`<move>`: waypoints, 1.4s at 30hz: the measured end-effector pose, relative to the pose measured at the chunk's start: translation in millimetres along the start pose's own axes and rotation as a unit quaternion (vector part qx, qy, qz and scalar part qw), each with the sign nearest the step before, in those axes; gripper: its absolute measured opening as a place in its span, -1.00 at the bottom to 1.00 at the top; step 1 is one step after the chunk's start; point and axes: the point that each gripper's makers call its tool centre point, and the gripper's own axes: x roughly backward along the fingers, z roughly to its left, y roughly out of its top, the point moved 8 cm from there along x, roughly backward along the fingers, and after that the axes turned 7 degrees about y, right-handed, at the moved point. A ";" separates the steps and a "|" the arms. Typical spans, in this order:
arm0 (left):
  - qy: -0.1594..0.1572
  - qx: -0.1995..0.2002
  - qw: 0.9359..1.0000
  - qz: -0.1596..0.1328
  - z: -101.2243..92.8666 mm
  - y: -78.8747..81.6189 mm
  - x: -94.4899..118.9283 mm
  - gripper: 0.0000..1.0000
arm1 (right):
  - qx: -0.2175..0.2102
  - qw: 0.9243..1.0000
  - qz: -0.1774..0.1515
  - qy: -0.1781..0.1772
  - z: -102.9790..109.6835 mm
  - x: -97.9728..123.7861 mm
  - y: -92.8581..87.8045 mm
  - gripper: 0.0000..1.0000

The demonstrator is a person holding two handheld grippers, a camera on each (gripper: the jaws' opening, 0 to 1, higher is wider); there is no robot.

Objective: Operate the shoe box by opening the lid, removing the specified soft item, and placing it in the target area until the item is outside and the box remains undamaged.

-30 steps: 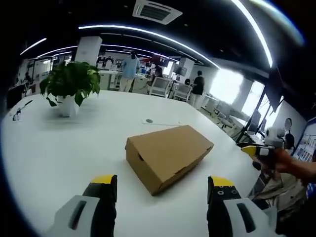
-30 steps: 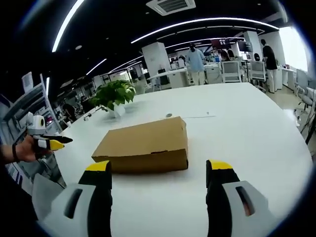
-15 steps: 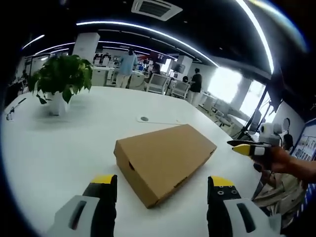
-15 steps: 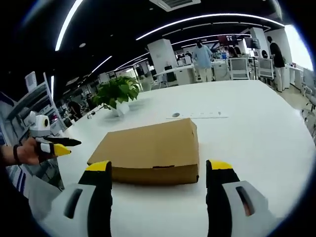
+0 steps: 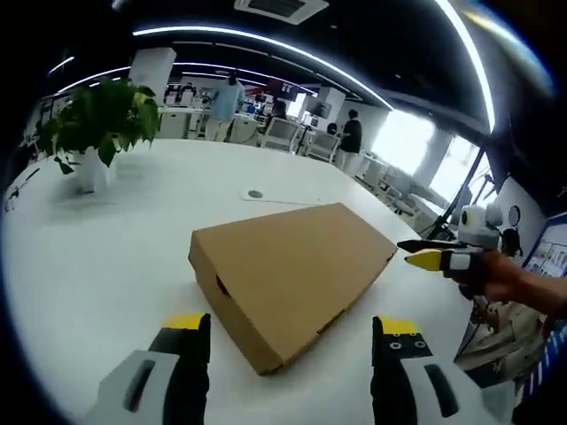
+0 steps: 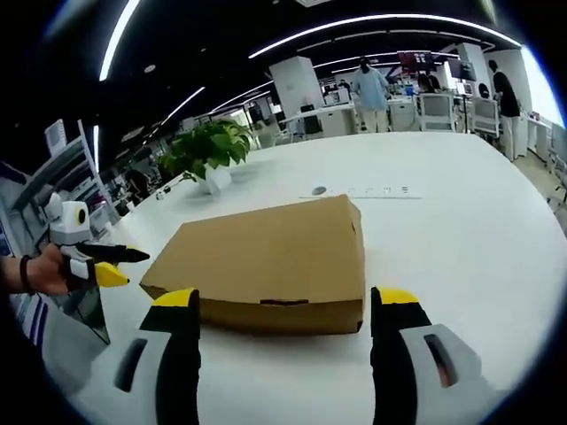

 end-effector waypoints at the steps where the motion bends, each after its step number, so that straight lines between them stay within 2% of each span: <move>1: 0.001 -0.004 1.000 0.002 -0.2 -1.4 -3.4 0.51 | 0.001 1.000 0.002 0.000 -1.2 -1.3 -0.8 0.49; 9: 0.000 -0.021 1.000 0.006 -6.6 -1.9 -16.9 0.44 | 0.007 1.000 0.018 -0.003 -5.5 -10.9 -6.1 0.43; 15: 0.015 -0.033 0.999 0.009 -5.0 -2.3 -21.8 0.32 | 0.008 1.000 0.023 -0.007 -3.0 -17.3 -9.1 0.42; 17: 0.023 -0.040 0.999 0.011 -2.1 -2.7 -21.2 0.22 | 0.008 1.000 0.023 -0.016 -5.2 -17.8 -9.6 0.36; 19: 0.031 -0.046 0.998 0.012 -0.8 -2.6 -20.5 0.15 | 0.004 0.999 0.016 -0.043 -10.1 -16.1 -9.4 0.22; 21: 0.029 -0.044 0.999 0.013 -2.1 -2.2 -20.0 0.14 | -0.013 0.999 0.006 -0.041 -12.1 -15.0 -8.5 0.15; 29: 0.029 -0.044 0.999 0.011 -2.3 -2.6 -18.0 0.11 | -0.017 0.999 0.000 -0.051 -10.5 -16.3 -8.7 0.12; 37: 0.029 -0.045 0.998 0.015 5.1 -3.8 -10.5 0.09 | -0.015 0.998 0.001 -0.053 0.9 -19.8 -9.8 0.11; 42: 0.033 -0.044 0.998 0.015 20.7 -8.3 -0.3 0.07 | -0.013 0.999 0.005 -0.047 18.4 -25.2 -14.6 0.11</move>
